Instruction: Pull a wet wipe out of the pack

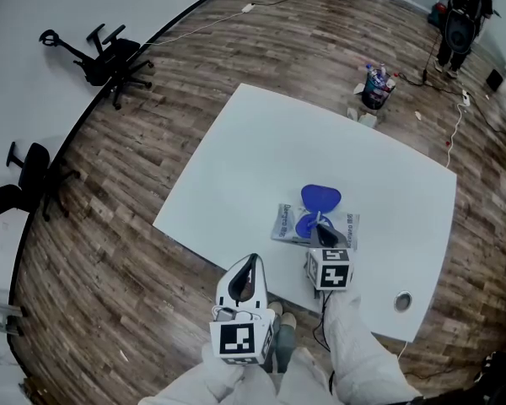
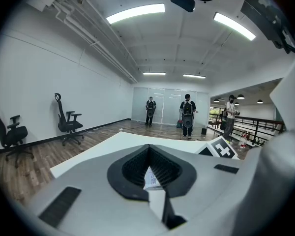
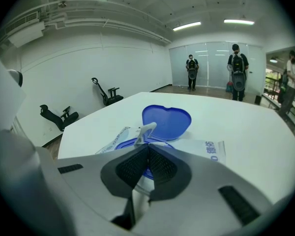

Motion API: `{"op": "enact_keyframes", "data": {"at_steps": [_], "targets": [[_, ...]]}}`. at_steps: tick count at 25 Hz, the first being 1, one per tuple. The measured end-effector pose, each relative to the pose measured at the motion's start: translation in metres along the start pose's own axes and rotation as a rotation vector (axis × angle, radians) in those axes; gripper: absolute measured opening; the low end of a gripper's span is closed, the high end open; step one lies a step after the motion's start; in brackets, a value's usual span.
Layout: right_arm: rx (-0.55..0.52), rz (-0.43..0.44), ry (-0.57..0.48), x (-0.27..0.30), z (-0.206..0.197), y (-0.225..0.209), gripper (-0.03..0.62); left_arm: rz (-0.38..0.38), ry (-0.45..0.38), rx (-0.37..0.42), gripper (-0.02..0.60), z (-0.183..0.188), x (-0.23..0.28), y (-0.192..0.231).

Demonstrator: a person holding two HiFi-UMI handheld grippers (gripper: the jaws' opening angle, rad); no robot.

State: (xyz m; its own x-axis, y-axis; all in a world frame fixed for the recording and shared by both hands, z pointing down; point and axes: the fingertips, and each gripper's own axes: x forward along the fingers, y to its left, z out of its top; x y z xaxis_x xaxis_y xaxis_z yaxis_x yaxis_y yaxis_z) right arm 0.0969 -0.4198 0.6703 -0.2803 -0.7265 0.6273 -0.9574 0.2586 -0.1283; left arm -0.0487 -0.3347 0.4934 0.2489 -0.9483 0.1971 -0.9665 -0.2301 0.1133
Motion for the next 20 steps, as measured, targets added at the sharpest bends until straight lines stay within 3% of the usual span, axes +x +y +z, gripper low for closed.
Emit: {"op": "enact_keyframes", "data": {"at_steps": [20], "targets": [[-0.011, 0.0, -0.072, -0.024, 0.019, 0.003, 0.011, -0.04, -0.021, -0.007, 0.0, 0.007, -0.006, -0.013]]}}
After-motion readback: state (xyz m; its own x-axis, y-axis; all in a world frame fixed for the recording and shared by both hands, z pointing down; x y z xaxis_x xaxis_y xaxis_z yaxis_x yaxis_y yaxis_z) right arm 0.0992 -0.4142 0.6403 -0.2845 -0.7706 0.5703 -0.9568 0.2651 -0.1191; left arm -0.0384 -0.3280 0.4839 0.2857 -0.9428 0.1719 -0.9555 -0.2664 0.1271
